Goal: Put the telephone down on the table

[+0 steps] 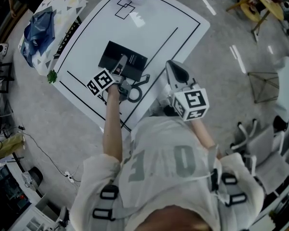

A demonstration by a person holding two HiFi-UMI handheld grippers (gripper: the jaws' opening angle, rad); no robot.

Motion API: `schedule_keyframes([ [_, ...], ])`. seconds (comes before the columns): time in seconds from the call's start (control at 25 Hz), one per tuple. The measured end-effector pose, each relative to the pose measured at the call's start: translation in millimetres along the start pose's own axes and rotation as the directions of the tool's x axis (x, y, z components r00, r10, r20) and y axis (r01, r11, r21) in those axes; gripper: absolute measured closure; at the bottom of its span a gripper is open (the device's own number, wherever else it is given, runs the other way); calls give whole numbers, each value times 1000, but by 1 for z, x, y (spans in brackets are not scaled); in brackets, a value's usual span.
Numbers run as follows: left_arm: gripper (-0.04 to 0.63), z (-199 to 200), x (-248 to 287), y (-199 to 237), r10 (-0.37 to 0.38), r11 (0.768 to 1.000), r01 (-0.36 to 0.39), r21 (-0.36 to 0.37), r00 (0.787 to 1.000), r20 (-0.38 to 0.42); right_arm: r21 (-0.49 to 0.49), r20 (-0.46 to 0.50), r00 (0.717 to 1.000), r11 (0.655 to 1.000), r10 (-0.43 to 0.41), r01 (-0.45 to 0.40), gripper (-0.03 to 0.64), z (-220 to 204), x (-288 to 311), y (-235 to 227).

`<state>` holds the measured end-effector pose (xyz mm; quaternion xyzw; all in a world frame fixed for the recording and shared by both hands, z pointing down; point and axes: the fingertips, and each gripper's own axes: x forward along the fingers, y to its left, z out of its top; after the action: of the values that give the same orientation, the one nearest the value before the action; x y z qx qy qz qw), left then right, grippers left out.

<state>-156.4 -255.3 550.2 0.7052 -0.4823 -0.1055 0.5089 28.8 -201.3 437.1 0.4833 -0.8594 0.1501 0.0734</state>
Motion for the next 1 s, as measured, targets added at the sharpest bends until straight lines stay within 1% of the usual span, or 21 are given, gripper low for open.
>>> schedule_keyframes([
  [0.12, 436, 0, 0, 5, -3, 999, 3, -47, 1000, 4, -13, -6, 1000, 1000, 6, -6, 609, -1, -1, 1],
  [0.24, 434, 1, 0, 6, -10, 998, 10, -68, 1000, 5, -20, -7, 1000, 1000, 11, -11, 609, 1, -2, 3],
  [0.64, 434, 0, 0, 9, -55, 995, 56, -79, 998, 9, -48, -22, 999, 998, 40, -41, 609, -1, 1, 8],
  [0.84, 434, 0, 0, 9, -69, 994, 70, -83, 998, 10, -61, -40, 998, 997, 40, -43, 609, -7, 0, 6],
  [1.0, 434, 1, 0, 10, -78, 991, 79, -106, 997, 16, -67, -40, 998, 997, 40, -43, 609, -6, -1, 5],
])
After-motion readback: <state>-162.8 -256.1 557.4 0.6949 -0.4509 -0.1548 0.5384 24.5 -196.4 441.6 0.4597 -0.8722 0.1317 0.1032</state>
